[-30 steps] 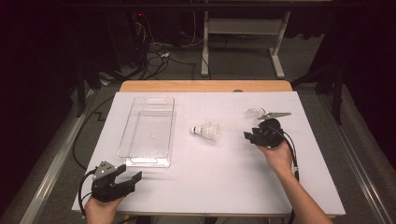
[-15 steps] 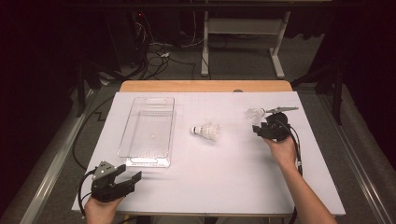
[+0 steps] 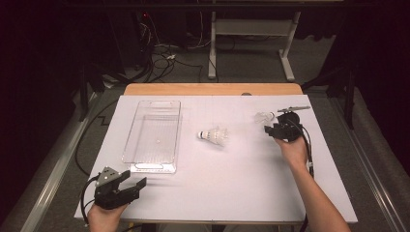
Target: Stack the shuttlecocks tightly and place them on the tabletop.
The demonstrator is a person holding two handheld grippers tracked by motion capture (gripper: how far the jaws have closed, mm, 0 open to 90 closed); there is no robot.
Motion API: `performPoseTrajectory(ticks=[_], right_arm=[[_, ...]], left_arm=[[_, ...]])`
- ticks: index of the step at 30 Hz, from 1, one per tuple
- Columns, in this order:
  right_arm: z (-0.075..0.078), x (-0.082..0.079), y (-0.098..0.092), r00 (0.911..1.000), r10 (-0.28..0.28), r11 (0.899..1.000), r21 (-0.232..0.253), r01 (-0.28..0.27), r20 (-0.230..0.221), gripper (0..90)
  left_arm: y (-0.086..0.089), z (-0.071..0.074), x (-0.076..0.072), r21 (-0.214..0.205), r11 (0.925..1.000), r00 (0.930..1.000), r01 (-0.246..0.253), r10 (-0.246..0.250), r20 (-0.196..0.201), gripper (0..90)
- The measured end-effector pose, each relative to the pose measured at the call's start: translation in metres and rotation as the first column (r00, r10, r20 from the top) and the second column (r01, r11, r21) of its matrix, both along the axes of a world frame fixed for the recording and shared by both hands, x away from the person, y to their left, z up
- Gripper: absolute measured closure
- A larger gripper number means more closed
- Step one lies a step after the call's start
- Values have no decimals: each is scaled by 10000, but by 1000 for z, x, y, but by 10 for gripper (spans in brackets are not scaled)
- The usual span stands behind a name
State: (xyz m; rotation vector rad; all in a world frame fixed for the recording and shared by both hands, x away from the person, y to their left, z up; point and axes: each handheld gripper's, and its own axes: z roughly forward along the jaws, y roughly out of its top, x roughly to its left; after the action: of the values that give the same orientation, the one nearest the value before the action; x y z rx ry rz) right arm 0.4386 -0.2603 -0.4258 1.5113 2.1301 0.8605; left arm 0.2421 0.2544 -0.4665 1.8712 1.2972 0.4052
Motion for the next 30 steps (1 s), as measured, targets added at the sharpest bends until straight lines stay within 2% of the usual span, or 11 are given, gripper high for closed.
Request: performPoseTrajectory(ticks=[15, 30], right_arm=[[8, 19, 5, 9998, -162, 9998, -140, 163, 84, 583], [3, 32, 8, 9992, -380, 9990, -223, 378, -95, 574]], left_arm=[[0, 0, 1, -43, 10000, 10000, -10, 10, -39, 314], [0, 0, 1, 1, 10000, 10000, 3, -3, -58, 313]])
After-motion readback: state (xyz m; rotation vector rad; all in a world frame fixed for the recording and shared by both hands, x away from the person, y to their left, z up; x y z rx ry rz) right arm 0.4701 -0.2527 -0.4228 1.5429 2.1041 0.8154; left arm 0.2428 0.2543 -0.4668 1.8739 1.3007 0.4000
